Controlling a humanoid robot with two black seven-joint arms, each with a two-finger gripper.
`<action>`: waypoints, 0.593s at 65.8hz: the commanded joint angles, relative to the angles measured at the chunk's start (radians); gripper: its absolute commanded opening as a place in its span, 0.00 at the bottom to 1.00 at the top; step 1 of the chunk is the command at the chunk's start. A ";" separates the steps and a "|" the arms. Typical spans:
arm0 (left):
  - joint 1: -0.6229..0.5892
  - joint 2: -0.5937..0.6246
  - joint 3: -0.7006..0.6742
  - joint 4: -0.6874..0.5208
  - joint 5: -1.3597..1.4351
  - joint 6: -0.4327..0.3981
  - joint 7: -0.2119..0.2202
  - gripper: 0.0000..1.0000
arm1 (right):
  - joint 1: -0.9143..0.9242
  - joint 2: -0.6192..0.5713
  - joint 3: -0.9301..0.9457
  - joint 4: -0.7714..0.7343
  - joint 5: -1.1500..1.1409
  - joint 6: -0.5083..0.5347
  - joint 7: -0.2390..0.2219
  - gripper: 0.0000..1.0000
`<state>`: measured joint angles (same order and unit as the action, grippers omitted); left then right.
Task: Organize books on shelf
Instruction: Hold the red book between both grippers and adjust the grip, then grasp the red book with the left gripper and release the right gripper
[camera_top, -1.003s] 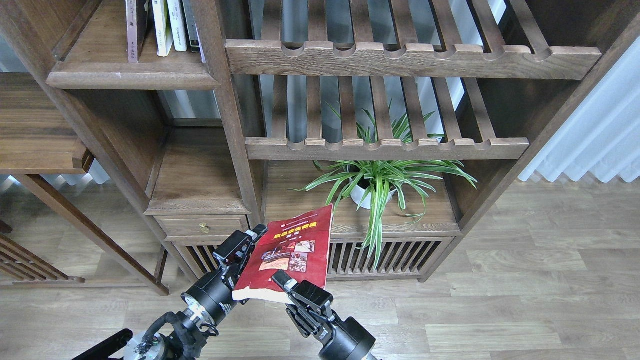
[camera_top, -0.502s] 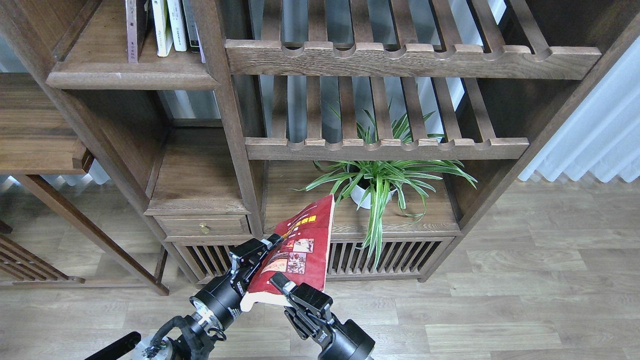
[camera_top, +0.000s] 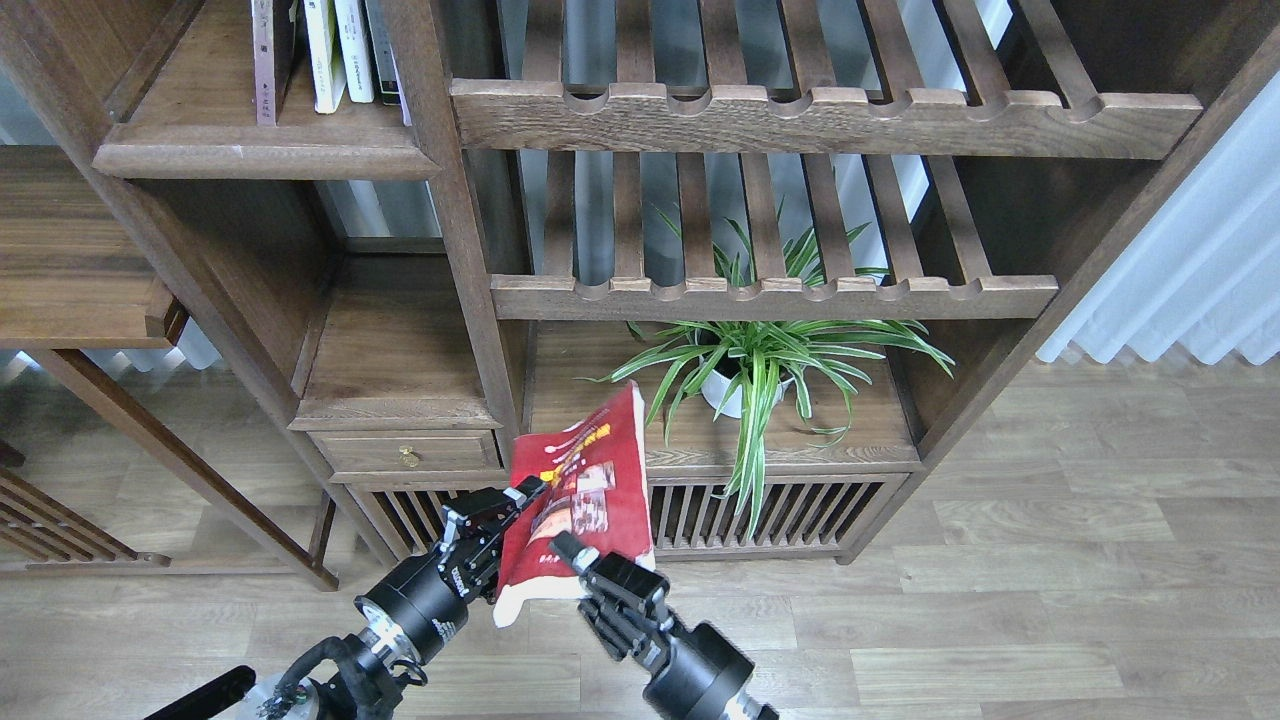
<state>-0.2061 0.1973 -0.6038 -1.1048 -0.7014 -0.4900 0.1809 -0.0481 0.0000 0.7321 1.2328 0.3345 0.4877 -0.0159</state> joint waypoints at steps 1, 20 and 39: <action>0.013 0.008 0.003 -0.009 0.000 0.001 0.000 0.01 | 0.022 0.000 0.018 -0.009 0.001 0.001 0.002 0.05; 0.014 0.022 0.003 -0.017 0.002 0.001 0.000 0.01 | 0.022 -0.002 0.018 -0.010 0.001 0.001 0.002 0.05; 0.022 0.063 0.003 -0.026 0.003 0.001 0.000 0.01 | 0.024 -0.008 0.038 -0.024 0.001 0.001 0.002 0.06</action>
<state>-0.1864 0.2402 -0.5959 -1.1301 -0.6969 -0.4899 0.1824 -0.0231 -0.0050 0.7676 1.2102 0.3360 0.4877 -0.0124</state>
